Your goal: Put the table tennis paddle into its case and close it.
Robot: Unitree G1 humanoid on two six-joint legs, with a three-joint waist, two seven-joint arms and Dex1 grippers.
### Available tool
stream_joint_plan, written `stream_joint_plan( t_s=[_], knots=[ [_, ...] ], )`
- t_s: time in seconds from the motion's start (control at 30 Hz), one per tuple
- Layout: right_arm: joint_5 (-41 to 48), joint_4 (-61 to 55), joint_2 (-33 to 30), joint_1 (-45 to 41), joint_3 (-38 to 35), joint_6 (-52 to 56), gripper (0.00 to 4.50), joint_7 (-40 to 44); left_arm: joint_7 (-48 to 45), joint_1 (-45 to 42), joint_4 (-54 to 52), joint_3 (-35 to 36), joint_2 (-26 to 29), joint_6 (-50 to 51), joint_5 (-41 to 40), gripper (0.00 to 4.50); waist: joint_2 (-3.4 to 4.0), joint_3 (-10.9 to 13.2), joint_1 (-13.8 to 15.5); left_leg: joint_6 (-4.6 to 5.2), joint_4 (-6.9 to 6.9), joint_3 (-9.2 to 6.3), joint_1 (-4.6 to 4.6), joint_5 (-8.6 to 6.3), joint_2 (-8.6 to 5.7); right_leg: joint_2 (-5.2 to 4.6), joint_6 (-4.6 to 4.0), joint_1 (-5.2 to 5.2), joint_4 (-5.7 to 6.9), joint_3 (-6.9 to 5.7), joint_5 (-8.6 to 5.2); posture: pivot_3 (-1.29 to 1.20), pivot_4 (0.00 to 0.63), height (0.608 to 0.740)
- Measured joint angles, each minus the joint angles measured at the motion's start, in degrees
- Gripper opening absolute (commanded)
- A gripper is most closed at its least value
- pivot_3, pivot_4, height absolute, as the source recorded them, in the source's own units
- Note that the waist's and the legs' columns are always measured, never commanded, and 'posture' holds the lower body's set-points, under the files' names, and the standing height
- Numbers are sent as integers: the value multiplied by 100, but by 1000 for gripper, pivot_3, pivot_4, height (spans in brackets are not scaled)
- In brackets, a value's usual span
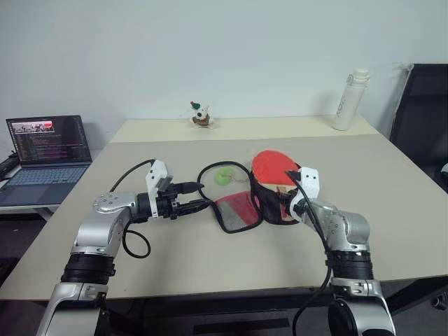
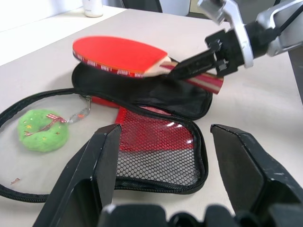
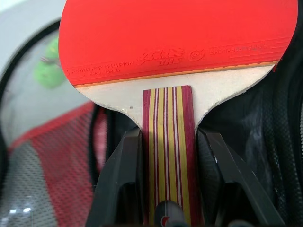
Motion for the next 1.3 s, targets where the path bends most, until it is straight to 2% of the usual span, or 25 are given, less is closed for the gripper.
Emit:
stream_joint_plan(
  t_s=[0.4,0.8,0.87,0.9,1.0,1.13,1.3],
  knots=[
    [-438,1455,-179,-393,121,-1077,1138,109,98,2,-66,-12,-36,-2,1,3294,0,0,-16,0,0,4,0,0,0,1,0,-6,7,5,0,0,150,740],
    [-449,1500,-179,-406,329,-1109,1138,276,113,114,-98,-36,-55,-14,3,3294,0,0,-20,0,0,4,1,0,2,2,0,-6,8,5,0,0,150,740],
    [-449,1499,-158,-406,323,-1110,1854,271,114,119,-99,-36,-56,-14,3,3294,0,0,-20,0,0,3,1,0,2,2,-1,-6,8,5,0,0,150,740],
    [-447,1497,-151,-406,320,-1113,2000,258,114,119,-102,-37,-56,-14,4,3294,0,0,-20,0,0,4,1,0,2,2,-1,-6,9,6,0,0,150,740],
    [-440,1480,-104,-406,276,-1129,2980,195,115,119,-107,-37,-57,-14,4,3294,0,0,-19,0,0,3,1,0,1,2,0,-6,9,5,0,0,150,740],
    [-438,1456,-54,-406,263,-1174,4429,88,118,130,-132,-43,-67,-14,4,3294,0,0,-19,0,0,3,1,0,1,2,-1,-6,9,5,0,0,150,740],
    [-433,1203,-33,-353,295,-1127,4470,111,154,183,-142,-46,-82,-14,32,3294,0,0,-18,0,0,3,1,0,1,2,0,-6,9,5,0,0,150,740]
  ],
)
